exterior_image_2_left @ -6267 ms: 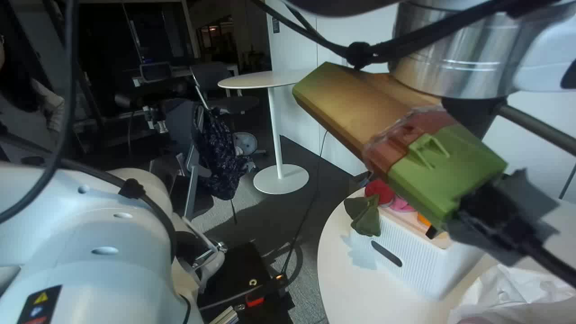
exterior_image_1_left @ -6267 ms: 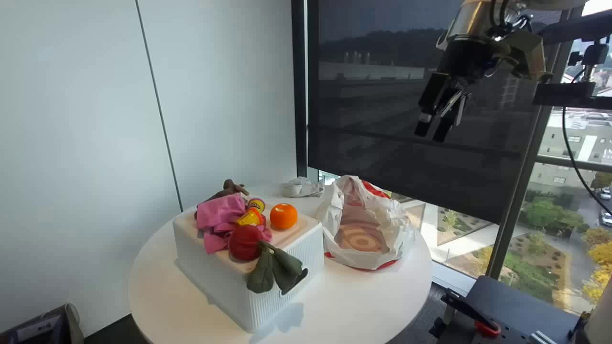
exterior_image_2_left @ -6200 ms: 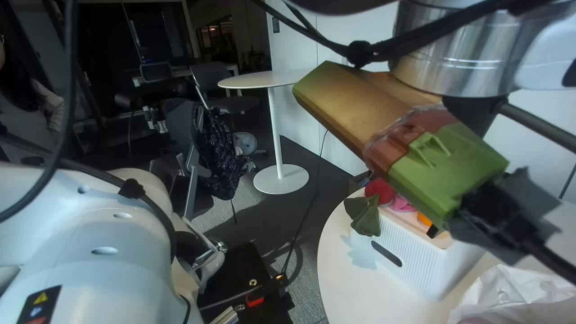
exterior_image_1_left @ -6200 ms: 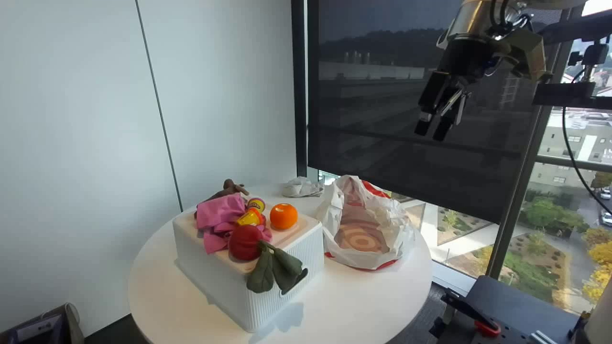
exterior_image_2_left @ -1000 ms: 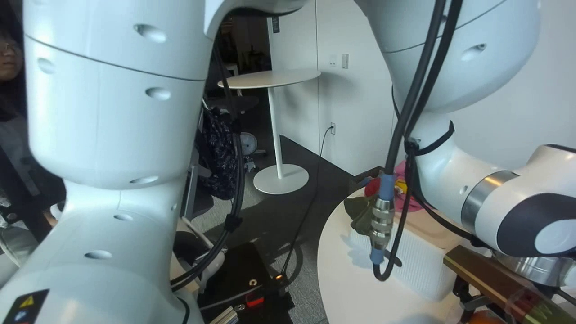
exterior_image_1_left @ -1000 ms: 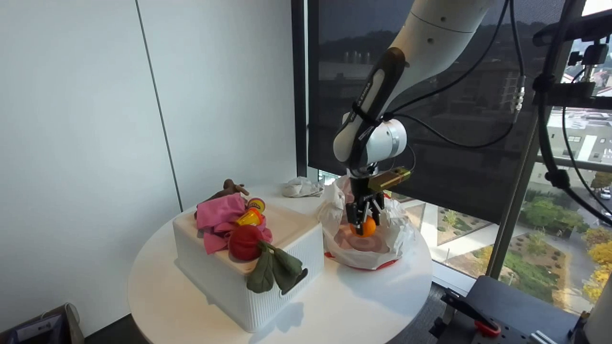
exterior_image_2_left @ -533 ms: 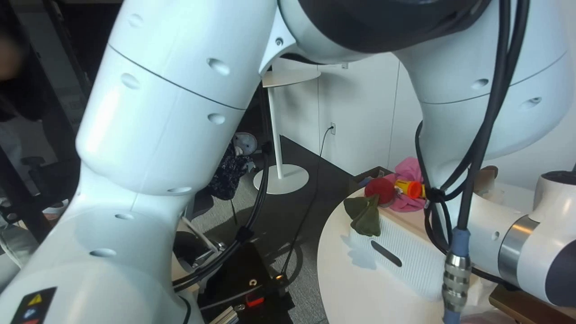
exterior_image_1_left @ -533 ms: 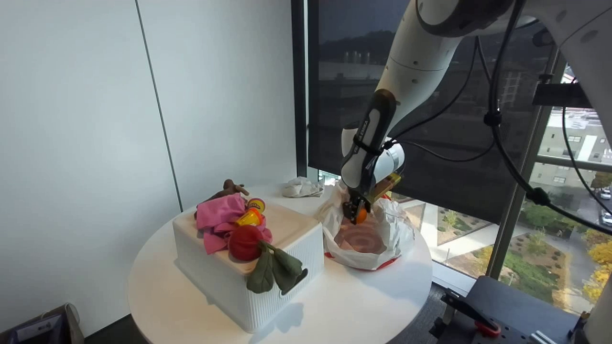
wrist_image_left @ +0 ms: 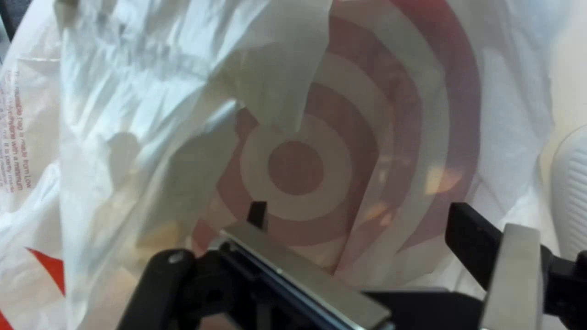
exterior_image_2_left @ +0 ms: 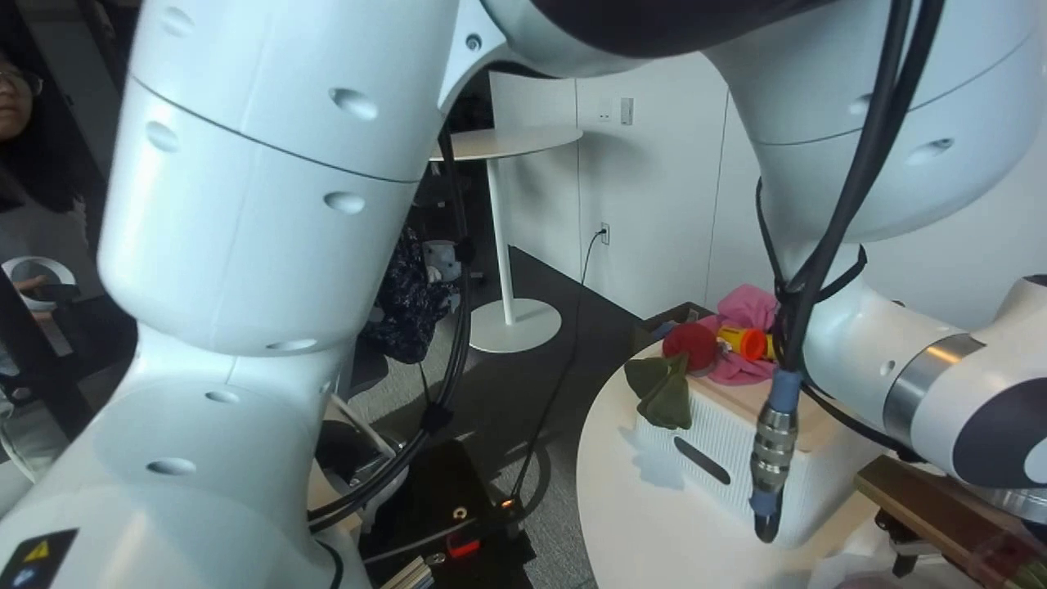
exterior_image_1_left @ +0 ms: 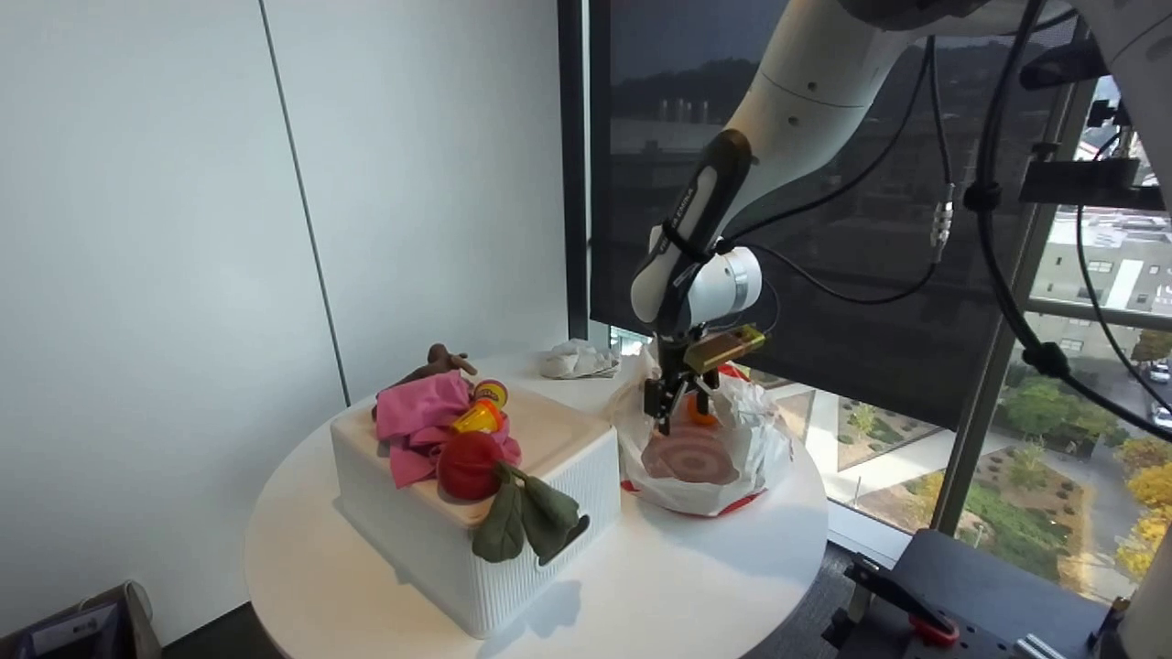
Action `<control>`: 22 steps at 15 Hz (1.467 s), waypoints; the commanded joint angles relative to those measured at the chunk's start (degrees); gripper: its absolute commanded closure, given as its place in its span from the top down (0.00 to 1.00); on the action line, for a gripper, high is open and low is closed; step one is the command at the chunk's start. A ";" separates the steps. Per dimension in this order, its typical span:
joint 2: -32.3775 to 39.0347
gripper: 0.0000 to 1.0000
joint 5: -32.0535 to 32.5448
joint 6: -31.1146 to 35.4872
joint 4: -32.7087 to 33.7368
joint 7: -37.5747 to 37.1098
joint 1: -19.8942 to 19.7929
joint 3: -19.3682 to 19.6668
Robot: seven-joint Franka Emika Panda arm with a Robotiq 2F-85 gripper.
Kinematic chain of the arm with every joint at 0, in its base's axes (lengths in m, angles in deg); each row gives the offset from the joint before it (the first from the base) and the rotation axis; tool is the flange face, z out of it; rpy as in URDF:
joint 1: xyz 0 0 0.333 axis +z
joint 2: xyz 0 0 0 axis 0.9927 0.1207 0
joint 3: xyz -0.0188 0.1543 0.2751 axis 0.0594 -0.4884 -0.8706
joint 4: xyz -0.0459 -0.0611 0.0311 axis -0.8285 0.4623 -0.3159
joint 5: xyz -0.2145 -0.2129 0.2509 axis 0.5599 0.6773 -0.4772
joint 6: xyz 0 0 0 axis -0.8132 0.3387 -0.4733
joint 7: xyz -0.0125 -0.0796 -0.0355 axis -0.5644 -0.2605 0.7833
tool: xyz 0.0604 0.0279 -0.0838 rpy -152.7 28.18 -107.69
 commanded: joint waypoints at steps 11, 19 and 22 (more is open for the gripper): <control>-28.36 1.00 -21.55 -23.58 -7.17 20.57 9.40 -12.08; -22.87 1.00 -25.17 3.11 -13.24 30.31 19.38 -18.62; -18.89 1.00 -19.32 15.48 -15.86 31.17 20.11 -19.85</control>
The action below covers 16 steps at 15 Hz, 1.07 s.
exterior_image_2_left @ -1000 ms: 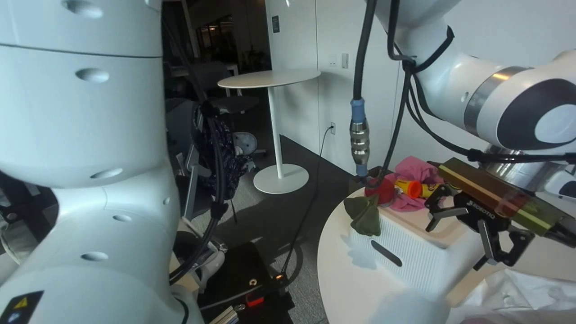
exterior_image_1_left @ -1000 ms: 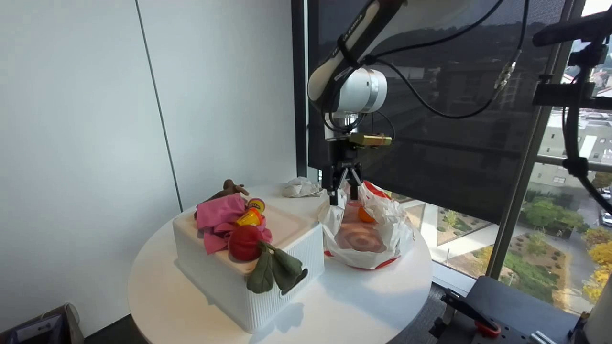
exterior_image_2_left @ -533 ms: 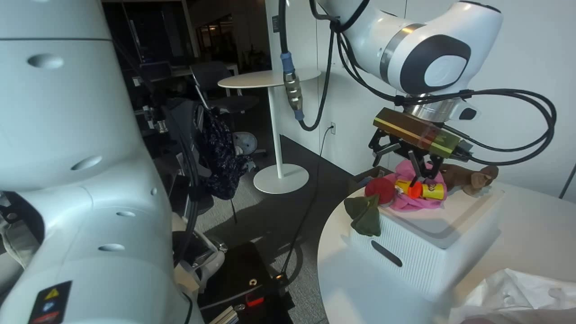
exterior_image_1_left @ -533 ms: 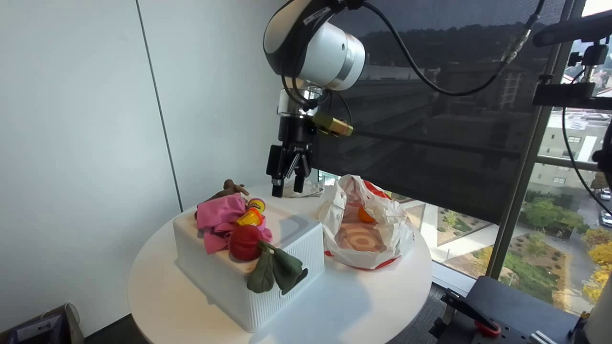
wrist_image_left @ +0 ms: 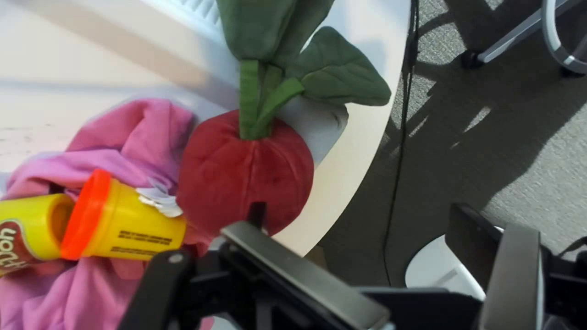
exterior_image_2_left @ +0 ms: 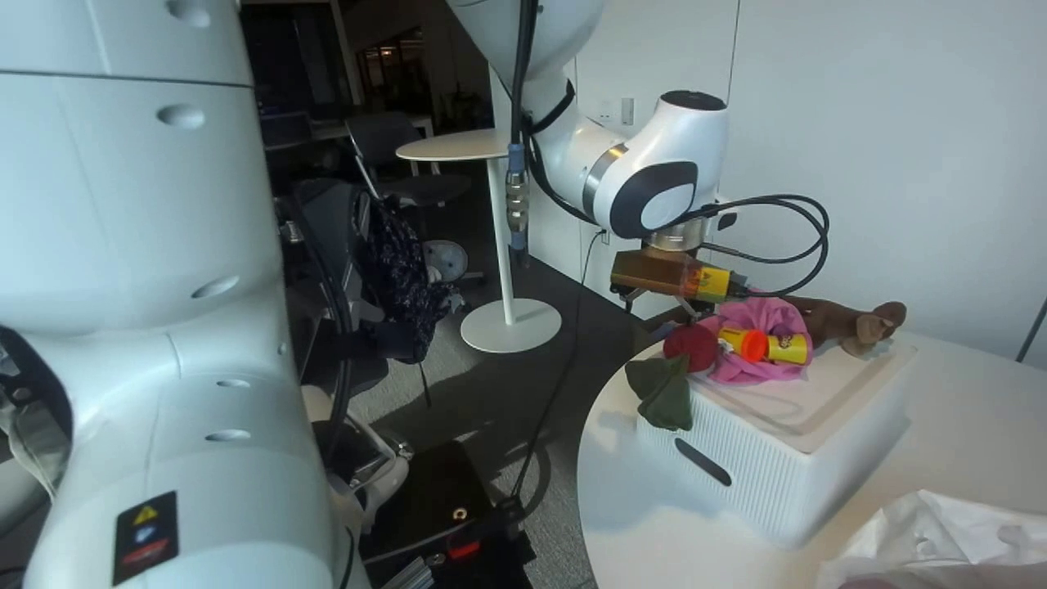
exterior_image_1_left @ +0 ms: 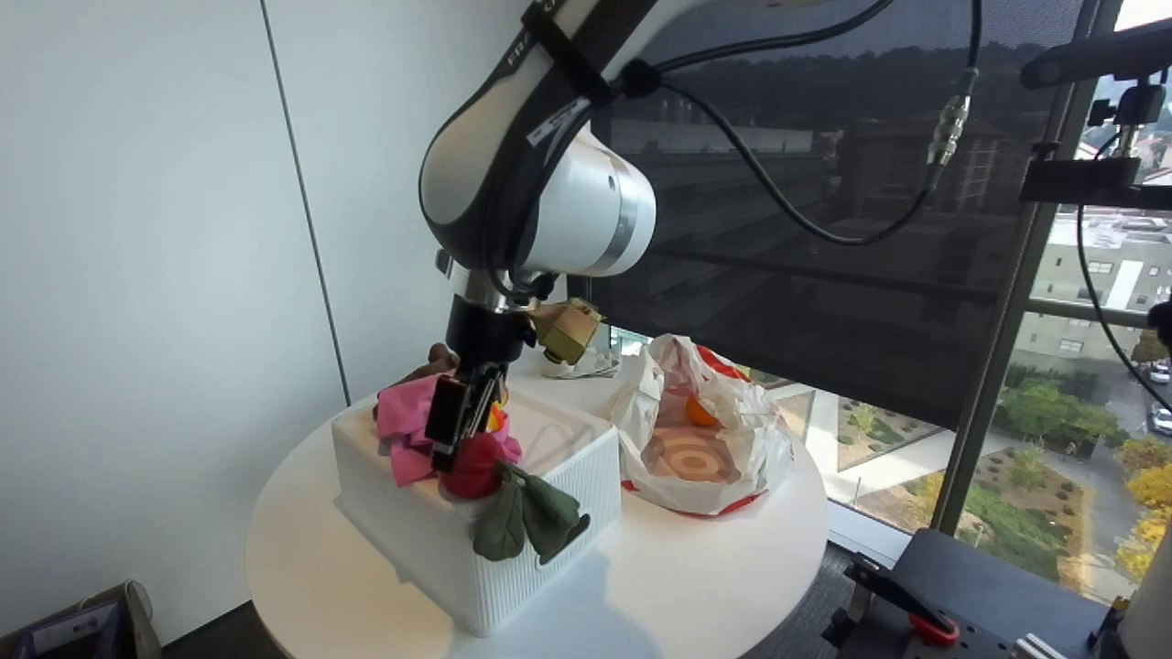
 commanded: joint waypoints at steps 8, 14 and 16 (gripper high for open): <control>9.05 1.00 25.77 34.87 -6.54 0.69 4.05 6.58; 11.53 0.49 26.83 40.04 -6.95 3.97 9.46 14.66; 9.93 0.34 27.05 35.85 -7.55 2.25 6.53 11.37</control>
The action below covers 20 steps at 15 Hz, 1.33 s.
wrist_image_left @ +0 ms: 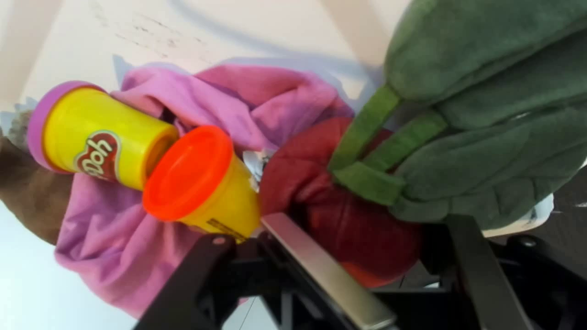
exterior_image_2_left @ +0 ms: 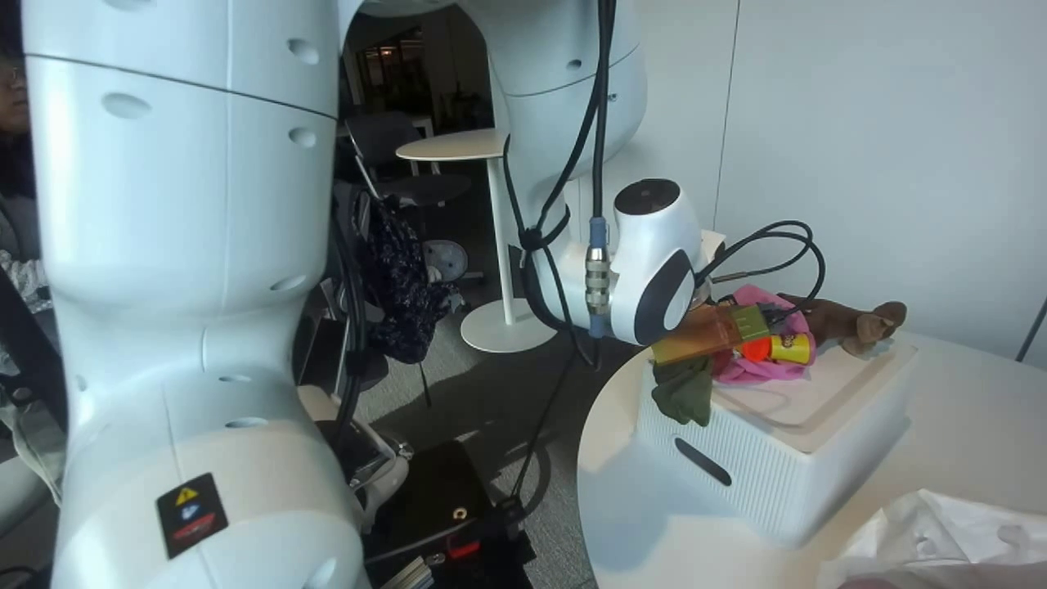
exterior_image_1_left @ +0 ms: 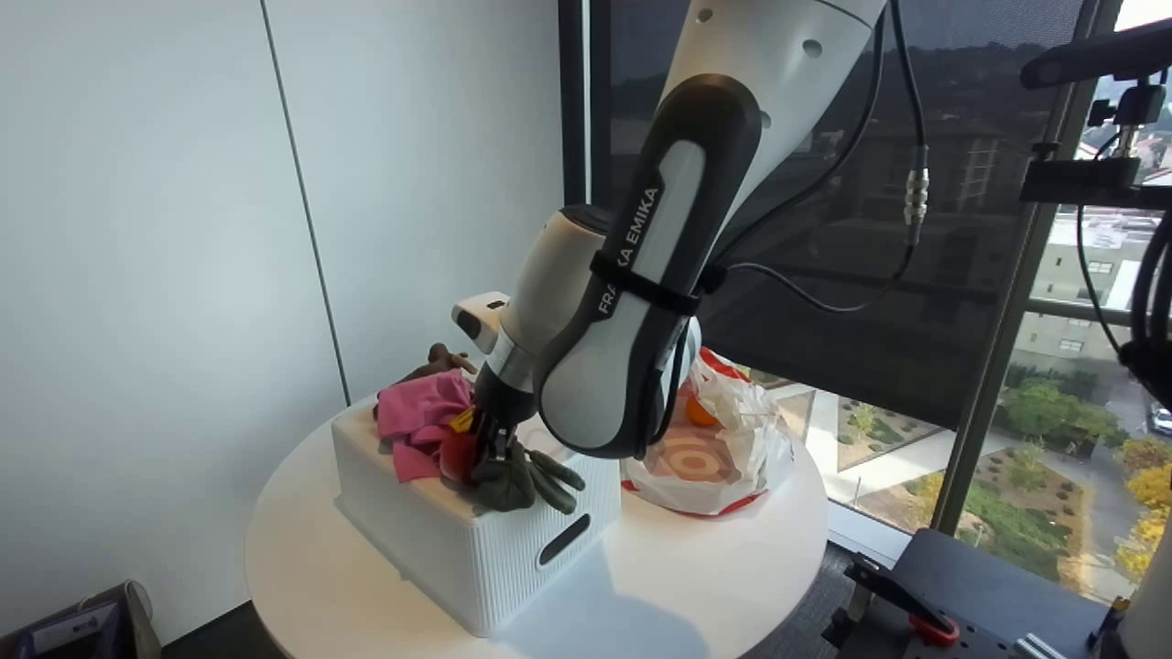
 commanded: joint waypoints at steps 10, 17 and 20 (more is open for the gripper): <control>-22.04 0.07 -11.79 -40.41 -1.43 -2.24 -21.05 -11.86; -23.99 0.05 10.45 -52.59 1.81 -20.93 -24.57 0.78; -18.12 0.08 16.37 -50.15 2.67 -27.11 -25.48 3.21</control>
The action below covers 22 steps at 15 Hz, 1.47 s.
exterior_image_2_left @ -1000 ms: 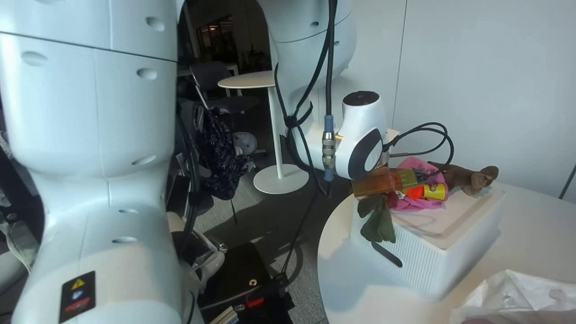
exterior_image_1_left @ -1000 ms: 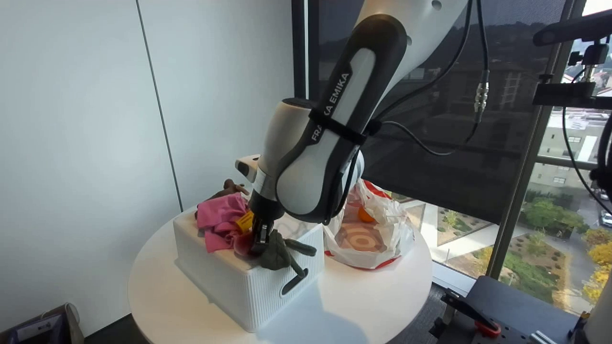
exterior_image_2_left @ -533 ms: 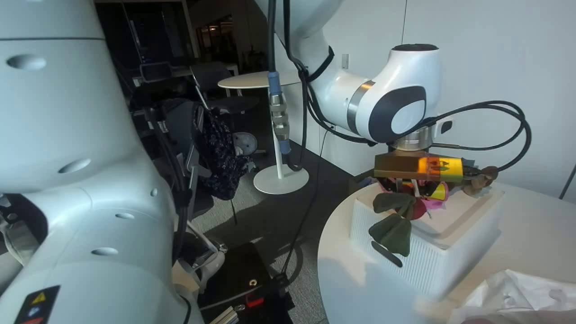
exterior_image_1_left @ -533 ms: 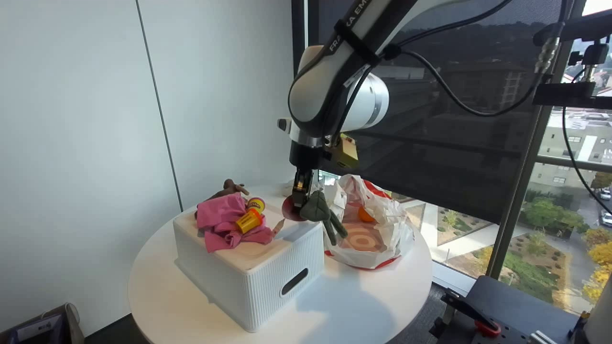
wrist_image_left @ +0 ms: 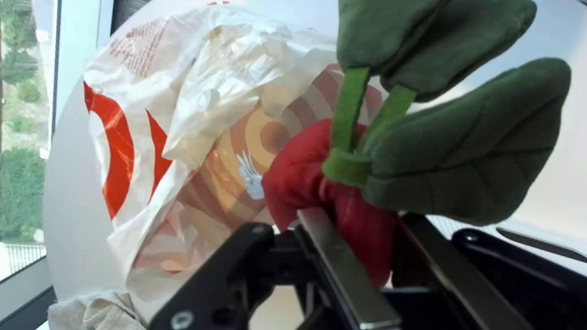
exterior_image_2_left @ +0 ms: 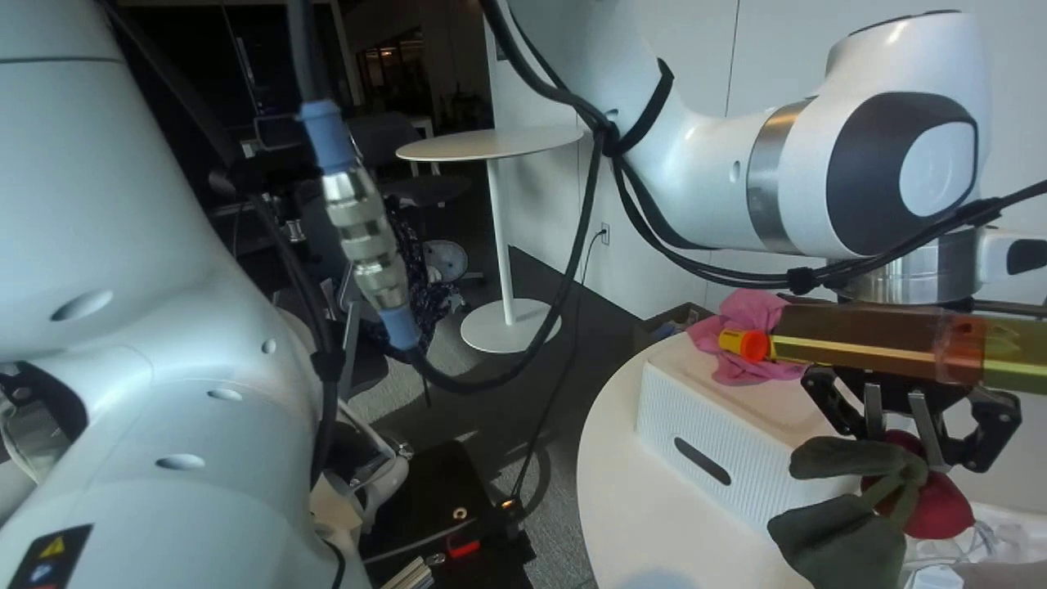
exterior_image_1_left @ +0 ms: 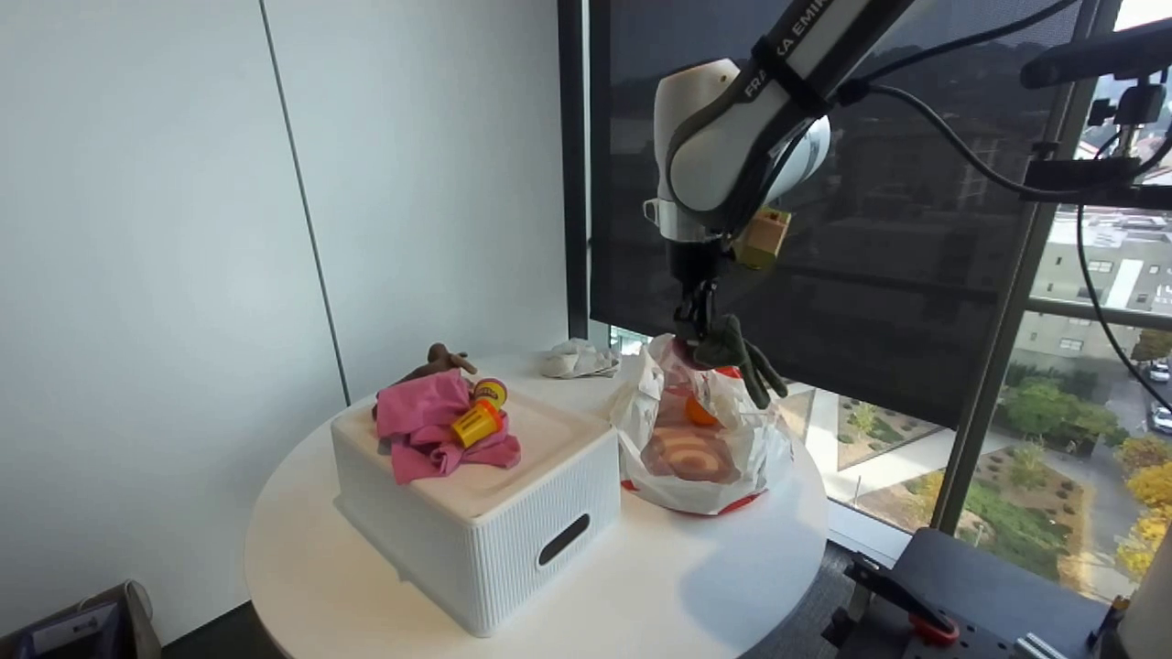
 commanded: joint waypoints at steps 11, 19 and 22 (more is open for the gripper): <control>31.67 0.08 11.59 15.51 18.20 -18.98 3.35 8.97; 42.05 0.10 11.20 21.17 26.09 -23.45 6.38 17.35; 41.66 0.51 7.52 26.58 24.12 -22.67 5.41 16.06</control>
